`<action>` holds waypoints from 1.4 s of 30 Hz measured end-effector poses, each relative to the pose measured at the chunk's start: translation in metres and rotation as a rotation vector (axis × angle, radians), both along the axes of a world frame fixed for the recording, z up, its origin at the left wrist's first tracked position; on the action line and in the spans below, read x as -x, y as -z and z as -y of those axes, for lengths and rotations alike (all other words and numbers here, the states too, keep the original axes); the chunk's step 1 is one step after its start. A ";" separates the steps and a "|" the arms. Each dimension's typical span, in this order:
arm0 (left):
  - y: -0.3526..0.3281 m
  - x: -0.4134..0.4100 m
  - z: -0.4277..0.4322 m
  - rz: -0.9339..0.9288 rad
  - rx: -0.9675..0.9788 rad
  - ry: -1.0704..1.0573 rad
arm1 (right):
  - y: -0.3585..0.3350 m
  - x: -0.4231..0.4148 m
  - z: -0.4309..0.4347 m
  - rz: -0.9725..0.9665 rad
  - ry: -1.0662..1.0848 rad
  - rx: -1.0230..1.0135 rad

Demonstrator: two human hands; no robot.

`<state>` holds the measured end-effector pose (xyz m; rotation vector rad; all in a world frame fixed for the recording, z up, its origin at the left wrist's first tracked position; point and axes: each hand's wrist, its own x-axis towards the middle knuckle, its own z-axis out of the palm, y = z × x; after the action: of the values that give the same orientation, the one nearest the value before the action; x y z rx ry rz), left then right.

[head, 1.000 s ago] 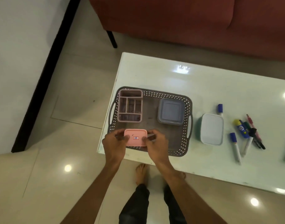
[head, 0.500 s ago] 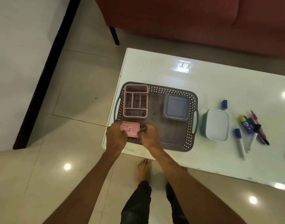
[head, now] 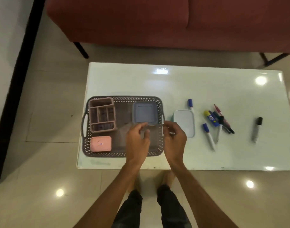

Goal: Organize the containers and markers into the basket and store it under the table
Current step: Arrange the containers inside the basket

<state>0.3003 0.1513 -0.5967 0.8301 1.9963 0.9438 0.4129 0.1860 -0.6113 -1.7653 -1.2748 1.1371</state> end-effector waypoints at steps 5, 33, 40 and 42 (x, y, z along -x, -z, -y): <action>0.019 -0.073 -0.055 0.156 0.028 0.086 | 0.013 -0.068 -0.037 0.055 0.232 -0.009; 0.020 -0.108 -0.061 0.052 0.049 -0.177 | 0.007 -0.094 -0.070 0.173 -0.080 0.235; -0.020 -0.071 -0.022 0.265 -0.018 -0.461 | -0.020 -0.057 -0.059 0.193 -0.272 0.149; -0.021 -0.061 -0.008 0.274 -0.006 -0.540 | -0.020 -0.043 -0.055 0.230 -0.395 0.141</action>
<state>0.3611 0.1597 -0.5754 0.1378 2.0028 1.2838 0.4563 0.2409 -0.5913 -1.8375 -1.7789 1.2907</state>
